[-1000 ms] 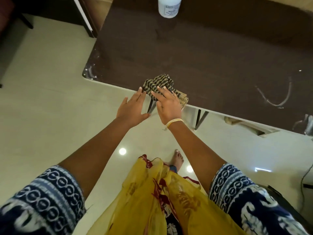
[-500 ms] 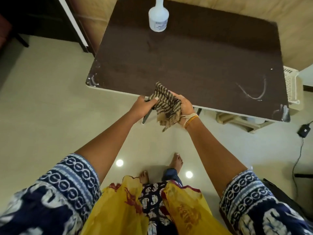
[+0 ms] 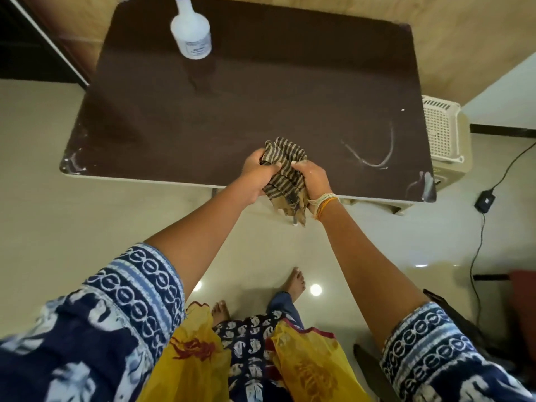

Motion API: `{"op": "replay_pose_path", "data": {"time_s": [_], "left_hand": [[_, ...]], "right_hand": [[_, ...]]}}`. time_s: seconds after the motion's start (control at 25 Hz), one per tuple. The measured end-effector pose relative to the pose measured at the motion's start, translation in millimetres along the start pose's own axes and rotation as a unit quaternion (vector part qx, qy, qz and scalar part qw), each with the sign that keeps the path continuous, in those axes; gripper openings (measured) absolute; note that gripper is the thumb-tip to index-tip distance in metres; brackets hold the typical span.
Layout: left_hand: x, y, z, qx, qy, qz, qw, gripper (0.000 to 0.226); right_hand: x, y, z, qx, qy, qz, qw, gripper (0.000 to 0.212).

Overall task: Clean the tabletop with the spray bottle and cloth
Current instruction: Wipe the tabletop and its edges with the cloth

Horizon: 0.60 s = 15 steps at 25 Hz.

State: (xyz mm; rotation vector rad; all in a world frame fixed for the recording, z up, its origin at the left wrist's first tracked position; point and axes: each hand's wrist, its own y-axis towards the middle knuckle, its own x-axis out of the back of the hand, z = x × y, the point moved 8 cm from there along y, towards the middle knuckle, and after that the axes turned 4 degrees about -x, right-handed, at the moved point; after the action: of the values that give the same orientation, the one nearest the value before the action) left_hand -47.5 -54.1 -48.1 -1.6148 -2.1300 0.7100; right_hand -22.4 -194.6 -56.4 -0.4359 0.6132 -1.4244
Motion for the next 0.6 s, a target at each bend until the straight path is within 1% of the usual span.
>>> {"op": "replay_pose_path", "data": {"time_s": [0.04,0.12,0.2,0.24,0.28,0.32,0.36,0.4,0.44,0.52,0.56,0.6], "left_hand": [[-18,8,-7,-0.014,0.016,-0.010,1.000,0.033],[-48,24,-23,-0.041,0.023,-0.037,0.998,0.034],[-72,42,-37,-0.050,0.023,-0.046,0.997,0.037],[-83,50,-42,-0.050,0.036,-0.041,0.997,0.042],[-89,58,-46,-0.055,0.082,-0.039,0.994,0.049],[-90,65,-49,-0.069,0.169,-0.044,0.982,0.056],[-89,69,-51,-0.091,0.268,-0.057,0.957,0.059],[-86,71,-55,-0.124,0.352,-0.081,0.924,0.058],[-85,72,-60,-0.161,0.408,-0.107,0.892,0.054],[-84,68,-66,-0.232,0.460,-0.138,0.846,0.048],[-85,66,-66,-0.255,0.474,-0.148,0.830,0.047],[-85,67,-65,-0.267,0.485,-0.157,0.818,0.045]], "right_hand": [[21,10,16,0.031,-0.059,-0.035,0.997,0.007],[52,28,42,0.057,-0.137,-0.070,0.987,0.012],[80,45,61,0.061,-0.185,-0.096,0.976,0.028],[94,49,72,0.078,-0.259,-0.126,0.955,0.038],[105,52,83,0.112,-0.375,-0.170,0.904,0.048],[108,53,91,0.160,-0.489,-0.201,0.834,0.056],[103,53,94,0.216,-0.566,-0.204,0.769,0.060],[91,56,90,0.255,-0.613,-0.171,0.728,0.061],[77,63,79,0.274,-0.655,-0.118,0.694,0.061],[51,75,48,0.265,-0.730,-0.025,0.629,0.060],[45,79,36,0.261,-0.751,-0.007,0.607,0.059],[42,82,32,0.264,-0.757,-0.006,0.598,0.058]]}}
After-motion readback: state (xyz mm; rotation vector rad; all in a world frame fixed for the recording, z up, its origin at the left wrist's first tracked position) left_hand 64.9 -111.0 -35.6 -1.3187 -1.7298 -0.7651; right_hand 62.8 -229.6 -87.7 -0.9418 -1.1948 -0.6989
